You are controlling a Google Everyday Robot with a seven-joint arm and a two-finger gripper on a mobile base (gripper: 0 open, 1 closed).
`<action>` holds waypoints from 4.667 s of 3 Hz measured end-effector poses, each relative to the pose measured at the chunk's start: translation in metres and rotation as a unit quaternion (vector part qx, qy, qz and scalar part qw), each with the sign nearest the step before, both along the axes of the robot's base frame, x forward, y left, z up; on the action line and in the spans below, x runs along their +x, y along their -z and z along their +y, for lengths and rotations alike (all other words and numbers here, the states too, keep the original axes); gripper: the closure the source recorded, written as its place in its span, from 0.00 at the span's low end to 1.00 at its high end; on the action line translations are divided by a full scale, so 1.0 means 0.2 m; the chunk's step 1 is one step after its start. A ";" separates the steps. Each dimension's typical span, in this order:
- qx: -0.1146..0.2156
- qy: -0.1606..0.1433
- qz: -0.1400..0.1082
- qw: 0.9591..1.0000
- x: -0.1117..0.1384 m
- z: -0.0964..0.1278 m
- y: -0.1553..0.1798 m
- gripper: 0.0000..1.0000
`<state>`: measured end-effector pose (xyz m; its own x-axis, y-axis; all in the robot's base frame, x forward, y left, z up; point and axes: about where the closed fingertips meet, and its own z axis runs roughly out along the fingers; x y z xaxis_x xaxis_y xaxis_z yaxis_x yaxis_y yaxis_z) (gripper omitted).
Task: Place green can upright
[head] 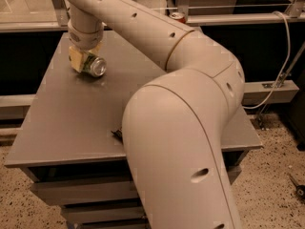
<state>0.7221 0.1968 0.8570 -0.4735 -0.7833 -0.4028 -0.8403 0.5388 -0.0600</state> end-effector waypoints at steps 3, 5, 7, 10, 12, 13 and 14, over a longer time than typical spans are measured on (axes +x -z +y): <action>0.196 -0.098 -0.108 0.970 -0.19 -0.21 -0.52 1.00; 0.405 -0.169 -0.154 0.885 -0.35 -0.45 -0.67 1.00; 0.411 -0.261 -0.214 0.847 -0.47 -0.66 -0.53 1.00; 0.462 -0.297 -0.220 0.806 -0.55 -0.80 -0.30 1.00; 0.475 -0.290 -0.189 0.809 -0.57 -0.86 -0.12 0.75; 0.474 -0.286 -0.183 0.813 -0.58 -0.89 -0.08 0.52; 0.474 -0.286 -0.183 0.813 -0.58 -0.89 -0.09 0.28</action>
Offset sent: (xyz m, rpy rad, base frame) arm -0.0413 -0.0731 0.1377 0.4368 -0.2840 0.2071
